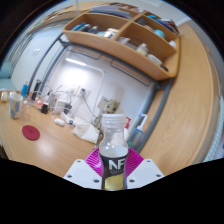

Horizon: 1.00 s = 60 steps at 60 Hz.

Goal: Pour water

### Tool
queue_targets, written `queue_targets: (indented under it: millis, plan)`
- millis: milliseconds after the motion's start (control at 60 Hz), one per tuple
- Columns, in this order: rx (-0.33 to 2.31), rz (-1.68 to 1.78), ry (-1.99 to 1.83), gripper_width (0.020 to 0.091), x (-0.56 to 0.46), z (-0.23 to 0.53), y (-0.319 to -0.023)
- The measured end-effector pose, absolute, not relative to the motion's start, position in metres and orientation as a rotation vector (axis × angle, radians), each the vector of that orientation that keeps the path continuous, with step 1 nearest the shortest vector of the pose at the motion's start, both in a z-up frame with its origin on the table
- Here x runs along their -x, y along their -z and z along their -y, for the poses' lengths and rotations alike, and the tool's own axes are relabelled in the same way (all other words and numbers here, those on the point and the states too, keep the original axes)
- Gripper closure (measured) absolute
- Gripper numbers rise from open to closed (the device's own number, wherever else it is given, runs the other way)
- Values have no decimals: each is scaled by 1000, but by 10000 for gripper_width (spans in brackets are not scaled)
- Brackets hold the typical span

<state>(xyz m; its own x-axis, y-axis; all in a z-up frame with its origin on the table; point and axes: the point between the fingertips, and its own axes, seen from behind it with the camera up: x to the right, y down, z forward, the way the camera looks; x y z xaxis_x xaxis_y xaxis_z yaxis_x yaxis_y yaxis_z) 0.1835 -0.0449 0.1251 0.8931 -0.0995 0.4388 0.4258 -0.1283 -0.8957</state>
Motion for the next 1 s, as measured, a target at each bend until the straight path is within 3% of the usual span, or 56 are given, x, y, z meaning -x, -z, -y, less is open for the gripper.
queue_targets:
  millis: [500, 1000]
  plan:
    - [1137, 1311, 1018, 849, 111, -26, -163]
    - [638, 1718, 1460, 848, 184, -47, -152]
